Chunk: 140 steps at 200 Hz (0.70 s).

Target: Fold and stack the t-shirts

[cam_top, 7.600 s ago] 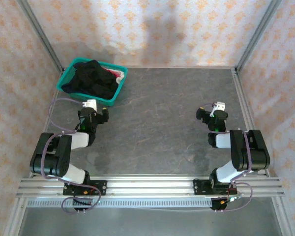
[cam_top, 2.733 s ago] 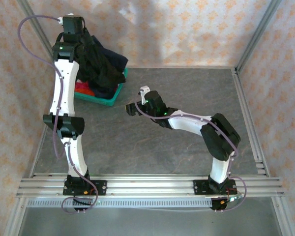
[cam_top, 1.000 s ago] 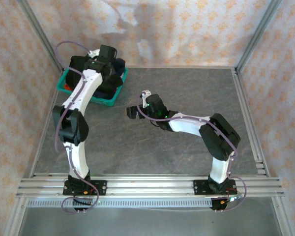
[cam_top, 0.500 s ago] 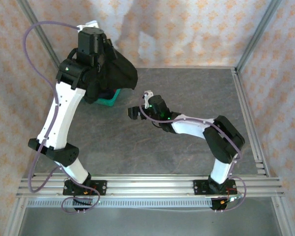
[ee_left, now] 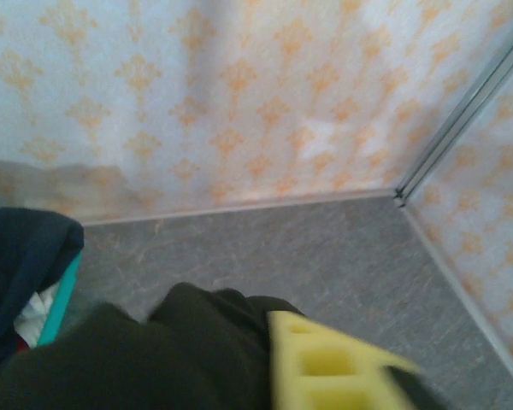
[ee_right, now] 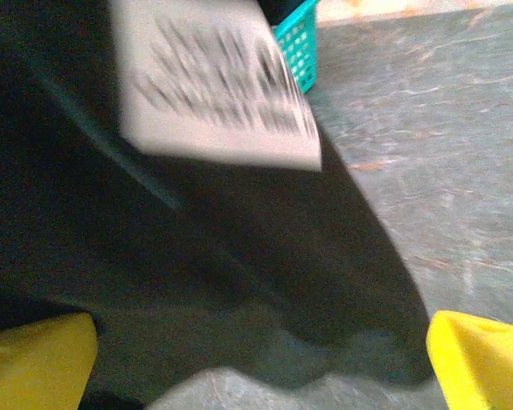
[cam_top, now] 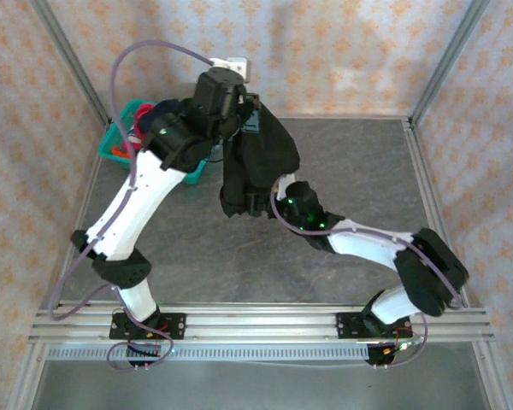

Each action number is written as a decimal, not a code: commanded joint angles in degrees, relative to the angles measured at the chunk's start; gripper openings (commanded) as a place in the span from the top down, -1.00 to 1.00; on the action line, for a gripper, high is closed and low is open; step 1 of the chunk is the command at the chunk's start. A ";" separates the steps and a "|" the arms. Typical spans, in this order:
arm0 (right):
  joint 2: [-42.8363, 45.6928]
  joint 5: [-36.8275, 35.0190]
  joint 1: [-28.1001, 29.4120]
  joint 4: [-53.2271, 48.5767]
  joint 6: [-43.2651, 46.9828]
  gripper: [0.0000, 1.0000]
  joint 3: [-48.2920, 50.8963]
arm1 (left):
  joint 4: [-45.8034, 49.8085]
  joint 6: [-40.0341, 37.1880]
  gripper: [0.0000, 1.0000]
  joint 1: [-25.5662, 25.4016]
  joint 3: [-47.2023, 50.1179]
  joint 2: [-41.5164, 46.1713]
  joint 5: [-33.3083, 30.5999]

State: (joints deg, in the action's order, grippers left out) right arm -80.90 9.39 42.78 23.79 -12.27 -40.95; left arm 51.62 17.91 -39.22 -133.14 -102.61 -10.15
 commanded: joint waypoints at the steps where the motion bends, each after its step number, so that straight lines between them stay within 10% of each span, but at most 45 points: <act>1: 6.53 -4.03 -0.16 2.25 -1.14 -0.99 4.21 | -0.13 -1.40 -0.78 0.41 -0.46 -6.32 2.42; 82: 4.43 -6.87 -0.51 -1.85 0.86 -0.99 4.94 | 4.26 0.59 -1.00 6.02 -4.67 -26.74 3.50; 140: -0.81 -4.77 -0.51 0.22 -1.09 -0.99 2.98 | 4.55 1.91 -0.20 12.15 -1.34 -32.73 -1.75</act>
State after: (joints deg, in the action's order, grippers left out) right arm -80.79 4.29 42.54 22.55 -12.47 -35.70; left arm 55.07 19.11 -28.60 -136.86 -133.71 -7.81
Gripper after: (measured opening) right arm 0.993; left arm 0.620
